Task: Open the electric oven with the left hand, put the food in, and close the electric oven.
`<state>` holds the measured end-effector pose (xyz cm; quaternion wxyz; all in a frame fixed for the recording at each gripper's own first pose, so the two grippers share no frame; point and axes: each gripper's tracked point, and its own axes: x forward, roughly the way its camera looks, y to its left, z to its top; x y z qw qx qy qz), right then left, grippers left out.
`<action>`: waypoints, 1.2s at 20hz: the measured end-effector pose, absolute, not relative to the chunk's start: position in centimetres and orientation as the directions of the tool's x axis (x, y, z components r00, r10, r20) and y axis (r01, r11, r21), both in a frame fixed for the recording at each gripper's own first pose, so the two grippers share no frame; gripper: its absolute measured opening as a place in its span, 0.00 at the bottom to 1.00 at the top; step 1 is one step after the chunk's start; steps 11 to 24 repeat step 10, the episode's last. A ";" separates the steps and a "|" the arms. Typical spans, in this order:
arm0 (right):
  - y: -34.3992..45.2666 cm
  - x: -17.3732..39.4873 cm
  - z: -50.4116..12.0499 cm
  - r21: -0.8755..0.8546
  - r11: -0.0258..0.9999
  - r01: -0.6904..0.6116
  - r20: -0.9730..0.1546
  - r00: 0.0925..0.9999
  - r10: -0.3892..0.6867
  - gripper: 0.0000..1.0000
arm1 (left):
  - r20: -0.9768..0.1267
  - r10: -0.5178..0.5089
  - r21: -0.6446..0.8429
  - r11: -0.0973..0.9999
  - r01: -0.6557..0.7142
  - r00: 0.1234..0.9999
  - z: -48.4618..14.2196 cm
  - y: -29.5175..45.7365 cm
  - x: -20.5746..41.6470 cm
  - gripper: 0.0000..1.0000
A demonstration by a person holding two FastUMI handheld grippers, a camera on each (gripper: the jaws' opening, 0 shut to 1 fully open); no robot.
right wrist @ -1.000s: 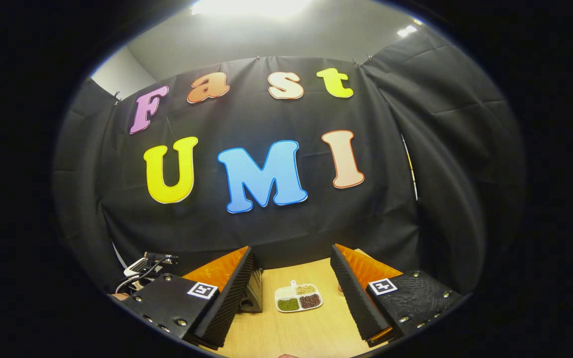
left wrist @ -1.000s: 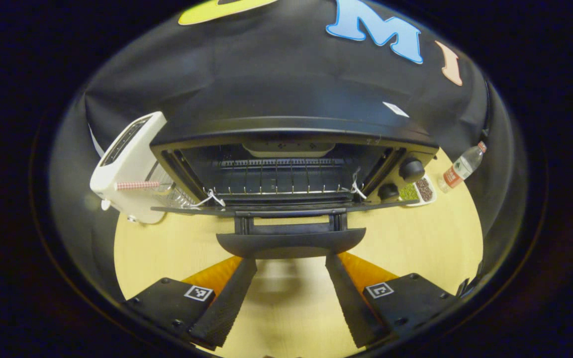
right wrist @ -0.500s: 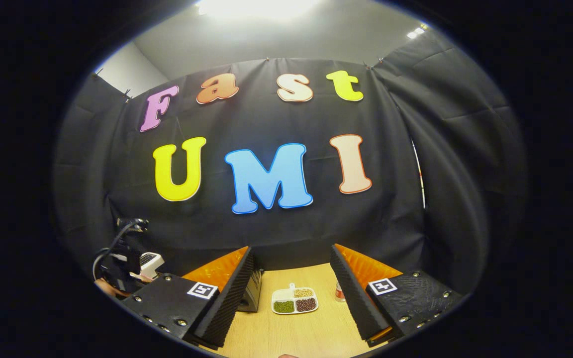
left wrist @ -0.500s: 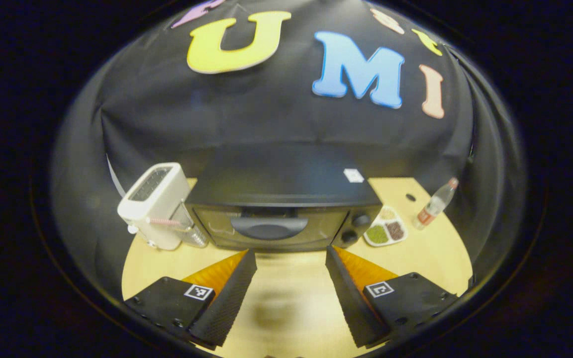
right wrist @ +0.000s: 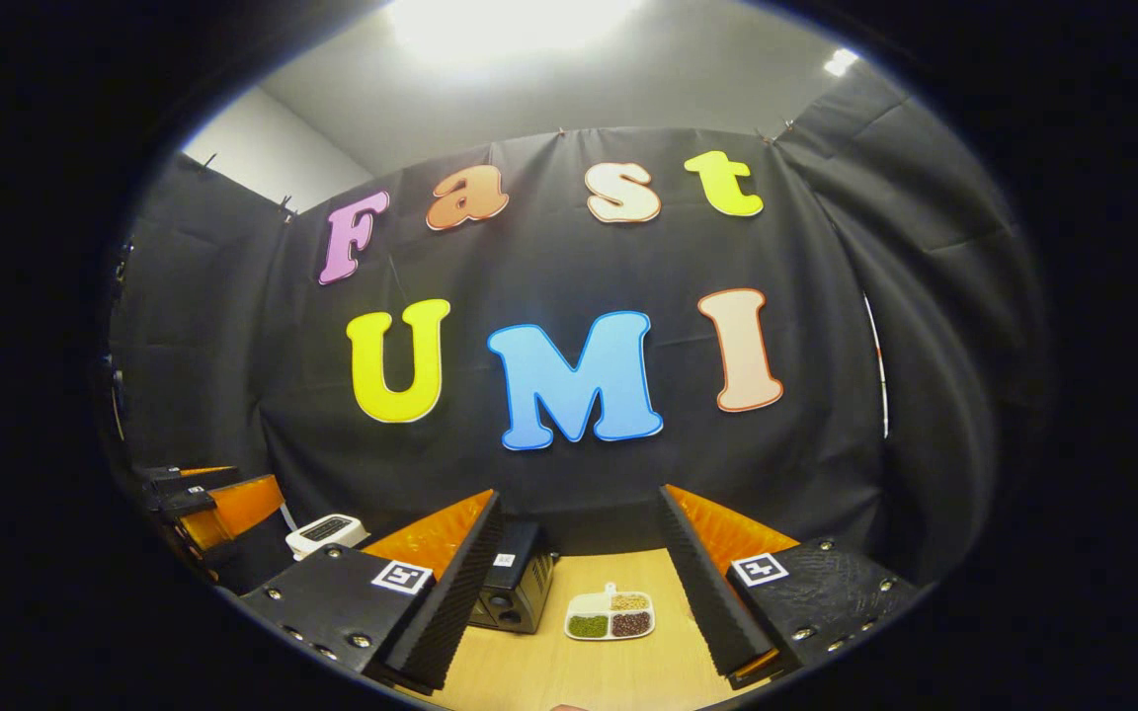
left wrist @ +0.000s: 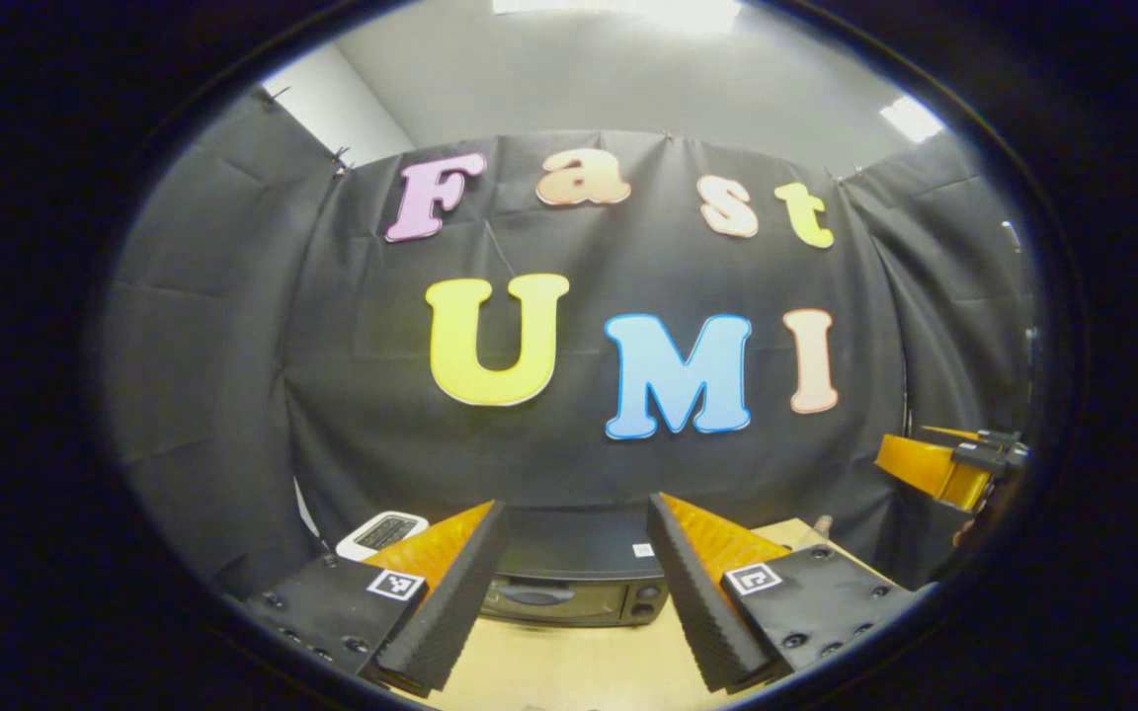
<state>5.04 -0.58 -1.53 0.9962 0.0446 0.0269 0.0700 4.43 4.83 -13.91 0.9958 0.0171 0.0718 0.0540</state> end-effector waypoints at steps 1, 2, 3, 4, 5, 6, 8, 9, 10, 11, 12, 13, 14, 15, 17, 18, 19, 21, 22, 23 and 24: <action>-0.4 4.9 -1.2 0.102 0.985 -0.138 -0.045 0.989 0.144 0.95 | -0.135 0.114 0.039 0.993 -0.110 0.984 -13.5 5.0 4.4 0.91; -0.4 4.7 -0.9 0.105 0.985 -0.135 -0.041 0.989 0.140 0.95 | -0.129 0.112 0.034 0.994 -0.108 0.985 -13.1 5.0 3.9 0.99; -0.3 4.5 -0.4 0.102 0.987 -0.126 -0.033 0.991 0.129 0.95 | -0.114 0.101 0.025 0.995 -0.098 0.988 -12.4 5.2 4.0 0.99; -0.3 4.3 0.1 0.099 0.989 -0.113 -0.025 0.993 0.116 0.95 | -0.104 0.089 0.017 0.996 -0.088 0.991 -11.6 5.5 4.0 0.99; -0.2 4.0 0.4 0.095 0.990 -0.101 -0.023 0.994 0.103 0.95 | -0.100 0.078 0.015 0.997 -0.077 0.992 -11.1 5.6 4.0 0.99; 0.1 3.7 0.7 0.100 0.991 -0.094 -0.016 0.995 0.096 0.95 | -0.088 0.072 0.020 0.997 -0.071 0.994 -10.6 6.3 3.7 0.99; 0.9 3.2 1.4 0.100 0.992 -0.083 -0.001 0.997 0.083 0.94 | -0.064 0.065 0.024 0.998 -0.064 0.996 -9.8 7.3 3.7 0.99; 1.2 3.0 1.6 0.090 0.993 -0.076 0.004 0.997 0.076 0.94 | -0.067 0.057 0.024 0.998 -0.055 0.996 -9.9 7.6 3.7 0.99; 1.7 2.7 1.9 0.081 0.994 -0.072 0.012 0.997 0.071 0.95 | -0.066 0.049 0.026 0.999 -0.047 0.997 -9.9 8.0 3.7 0.99; 1.7 2.7 1.9 0.081 0.994 -0.072 0.012 0.997 0.071 0.95 | -0.066 0.049 0.026 0.999 -0.047 0.997 -9.9 8.0 3.7 0.99; 1.7 2.7 1.9 0.081 0.994 -0.072 0.012 0.997 0.071 0.95 | -0.066 0.049 0.026 0.999 -0.047 0.997 -9.9 8.0 3.7 0.99; 1.7 2.7 1.9 0.081 0.994 -0.072 0.012 0.997 0.071 0.95 | -0.066 0.049 0.026 0.999 -0.047 0.997 -9.9 8.0 3.7 0.99; 1.7 2.7 1.9 0.081 0.994 -0.072 0.012 0.997 0.071 0.95 | -0.066 0.049 0.026 0.999 -0.047 0.997 -9.9 8.0 3.7 0.99; 1.7 2.7 1.9 0.081 0.994 -0.072 0.012 0.997 0.071 0.95 | -0.066 0.049 0.026 0.999 -0.047 0.997 -9.9 8.0 3.7 0.99; 1.7 2.7 1.9 0.081 0.994 -0.072 0.012 0.997 0.071 0.95 | -0.066 0.049 0.026 0.999 -0.047 0.997 -9.9 8.0 3.7 0.99; 1.7 2.7 1.9 0.081 0.994 -0.072 0.012 0.997 0.071 0.95 | -0.066 0.049 0.026 0.999 -0.047 0.997 -9.9 8.0 3.7 0.99; 1.7 2.7 1.9 0.081 0.994 -0.072 0.012 0.997 0.071 0.95 | -0.066 0.049 0.026 0.999 -0.047 0.997 -9.9 8.0 3.7 0.99; 1.7 2.7 1.9 0.081 0.994 -0.072 0.012 0.997 0.071 0.95 | -0.066 0.049 0.026 0.999 -0.047 0.997 -9.9 8.0 3.7 0.99; 1.7 2.7 1.9 0.081 0.994 -0.072 0.012 0.997 0.071 0.95 | -0.066 0.049 0.026 0.999 -0.047 0.997 -9.9 8.0 3.7 0.99; 1.7 2.7 1.9 0.081 0.994 -0.072 0.012 0.997 0.071 0.95 | -0.066 0.049 0.026 0.999 -0.047 0.997 -9.9 8.0 3.7 0.99; 1.7 2.7 1.9 0.081 0.994 -0.072 0.012 0.997 0.071 0.95 | -0.066 0.049 0.026 0.999 -0.047 0.997 -9.9 8.0 3.7 0.99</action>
